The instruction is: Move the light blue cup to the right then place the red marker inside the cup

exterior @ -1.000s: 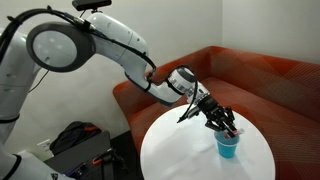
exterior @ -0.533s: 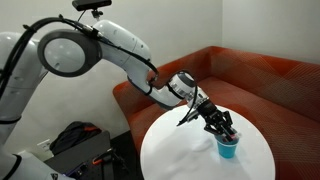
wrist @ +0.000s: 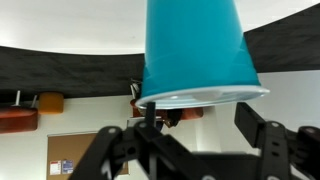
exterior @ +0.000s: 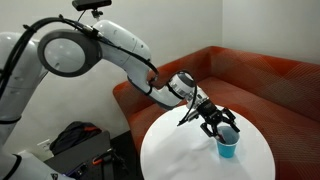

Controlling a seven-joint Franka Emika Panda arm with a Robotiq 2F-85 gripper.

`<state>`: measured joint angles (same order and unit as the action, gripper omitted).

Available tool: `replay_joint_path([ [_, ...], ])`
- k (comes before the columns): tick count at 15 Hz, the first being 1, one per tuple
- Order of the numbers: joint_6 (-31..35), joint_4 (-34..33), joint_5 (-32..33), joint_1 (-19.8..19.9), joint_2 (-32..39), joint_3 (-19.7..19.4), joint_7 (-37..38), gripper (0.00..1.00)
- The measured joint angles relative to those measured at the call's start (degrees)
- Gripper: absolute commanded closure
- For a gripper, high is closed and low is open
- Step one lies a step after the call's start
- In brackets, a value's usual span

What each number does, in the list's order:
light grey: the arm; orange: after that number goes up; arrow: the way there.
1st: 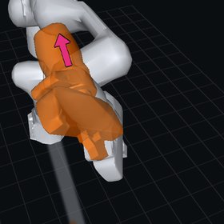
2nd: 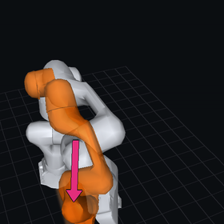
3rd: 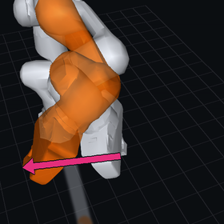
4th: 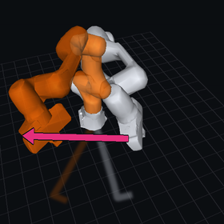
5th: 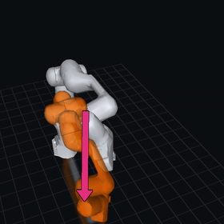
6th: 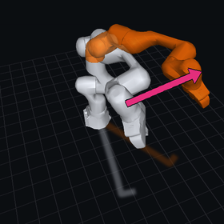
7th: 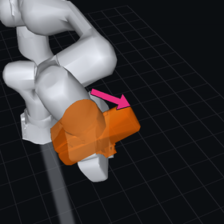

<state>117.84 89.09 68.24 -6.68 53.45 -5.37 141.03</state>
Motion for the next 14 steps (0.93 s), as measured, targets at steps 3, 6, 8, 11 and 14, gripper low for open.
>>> replay_joint_path([
  [3,0.0,0.1,0.0,0.0,-0.5,0.0,1.9,0.00],
  [6,0.0,0.8,0.0,0.0,-1.7,0.0,4.0,0.00],
  [8,0.0,1.8,0.1,0.0,-3.0,0.0,5.5,0.00],
  [11,0.0,4.3,0.1,-0.1,-5.6,0.0,7.8,0.00],
  [14,0.1,5.2,-2.5,-3.0,-8.5,-3.8,7.9,0.00],
])
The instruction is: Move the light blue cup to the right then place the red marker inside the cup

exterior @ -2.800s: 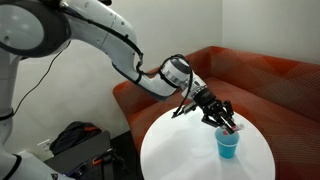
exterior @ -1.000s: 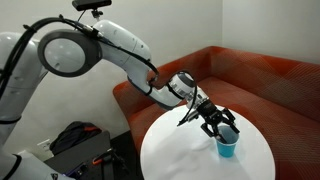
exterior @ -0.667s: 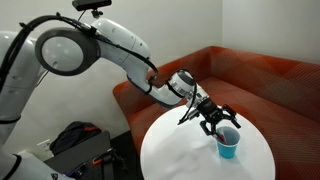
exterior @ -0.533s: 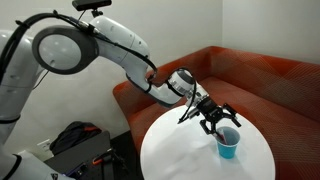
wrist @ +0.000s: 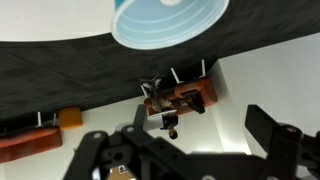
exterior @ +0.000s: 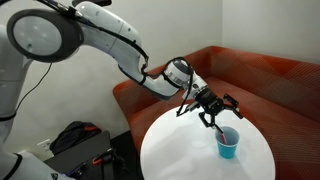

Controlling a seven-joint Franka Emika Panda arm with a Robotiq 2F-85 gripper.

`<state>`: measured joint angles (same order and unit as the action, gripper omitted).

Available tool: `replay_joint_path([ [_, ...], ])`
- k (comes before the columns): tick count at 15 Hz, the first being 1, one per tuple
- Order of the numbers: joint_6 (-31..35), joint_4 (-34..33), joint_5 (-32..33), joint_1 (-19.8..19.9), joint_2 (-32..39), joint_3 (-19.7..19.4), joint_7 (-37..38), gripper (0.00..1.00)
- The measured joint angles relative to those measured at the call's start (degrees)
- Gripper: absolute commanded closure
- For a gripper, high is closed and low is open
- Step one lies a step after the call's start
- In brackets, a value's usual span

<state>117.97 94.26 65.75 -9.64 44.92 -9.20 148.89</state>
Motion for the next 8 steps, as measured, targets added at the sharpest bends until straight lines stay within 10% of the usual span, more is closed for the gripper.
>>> replay_joint_path([
  [8,0.1,4.8,-6.0,-12.1,-7.5,-13.9,0.0,0.00],
])
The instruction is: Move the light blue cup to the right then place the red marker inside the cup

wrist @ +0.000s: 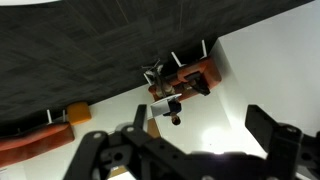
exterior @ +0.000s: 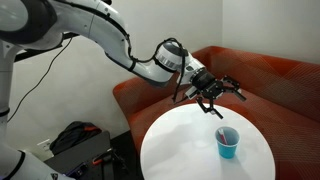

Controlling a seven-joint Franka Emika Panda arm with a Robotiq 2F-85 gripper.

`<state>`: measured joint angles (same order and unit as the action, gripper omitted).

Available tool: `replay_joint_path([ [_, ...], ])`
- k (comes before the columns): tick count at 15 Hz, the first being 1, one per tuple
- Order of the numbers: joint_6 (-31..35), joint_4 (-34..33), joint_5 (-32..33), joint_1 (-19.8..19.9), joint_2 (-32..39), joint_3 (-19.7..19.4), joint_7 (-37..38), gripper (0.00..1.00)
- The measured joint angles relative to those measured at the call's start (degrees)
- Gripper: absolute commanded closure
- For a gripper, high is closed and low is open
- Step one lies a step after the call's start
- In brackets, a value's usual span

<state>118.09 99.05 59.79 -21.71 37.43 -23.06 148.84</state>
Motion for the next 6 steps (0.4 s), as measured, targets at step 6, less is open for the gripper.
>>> replay_joint_path([
  [6,0.1,1.4,-0.5,-1.8,-0.6,-1.6,0.0,0.00],
])
